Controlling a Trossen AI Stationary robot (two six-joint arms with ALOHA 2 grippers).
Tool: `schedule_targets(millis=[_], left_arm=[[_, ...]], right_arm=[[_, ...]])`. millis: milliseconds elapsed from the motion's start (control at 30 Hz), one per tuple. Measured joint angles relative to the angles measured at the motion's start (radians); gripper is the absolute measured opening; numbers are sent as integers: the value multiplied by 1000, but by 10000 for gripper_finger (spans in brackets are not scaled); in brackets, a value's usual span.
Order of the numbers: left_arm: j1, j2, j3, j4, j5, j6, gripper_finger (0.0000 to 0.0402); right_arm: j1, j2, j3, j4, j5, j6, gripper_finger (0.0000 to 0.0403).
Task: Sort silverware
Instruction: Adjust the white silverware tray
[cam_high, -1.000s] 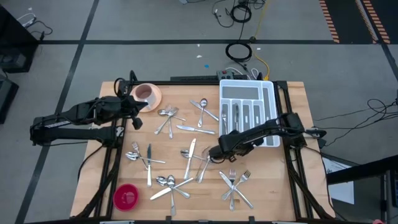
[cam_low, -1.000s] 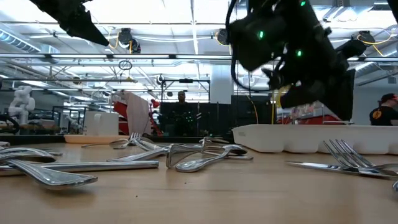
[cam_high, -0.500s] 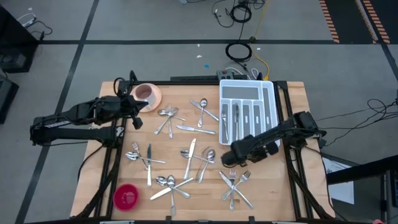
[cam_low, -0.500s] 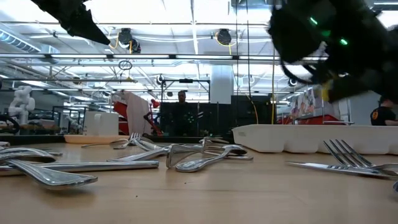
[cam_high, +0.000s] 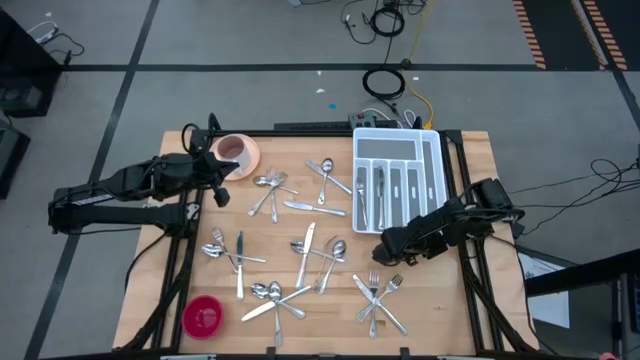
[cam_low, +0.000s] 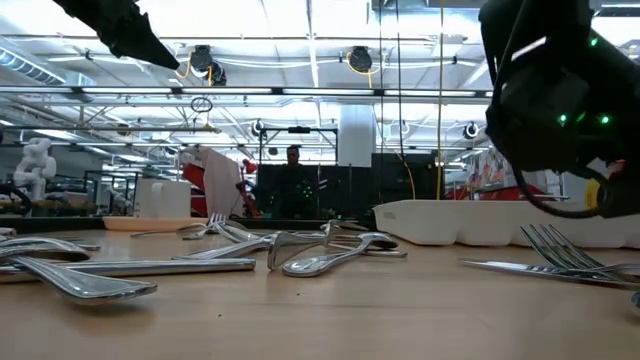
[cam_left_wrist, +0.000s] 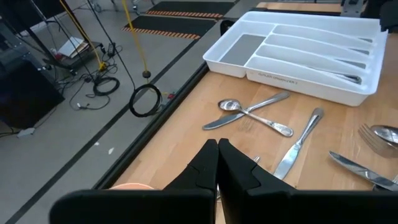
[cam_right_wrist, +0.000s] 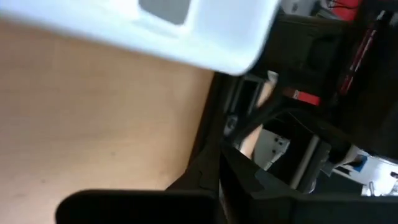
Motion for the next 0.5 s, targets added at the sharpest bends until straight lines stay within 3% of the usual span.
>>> schedule_targets(millis=[167, 367, 500], left_arm=[[0, 6, 0, 1, 0, 1, 7], [0, 26, 0, 10, -1, 8, 7], [0, 40, 0, 34, -1, 8, 7]], right_arm=[[-36, -3, -30, 76, 50, -16, 0], [-99, -3, -30, 7, 185, 7, 0], [-143, -4, -29, -18, 219, -30, 0]])
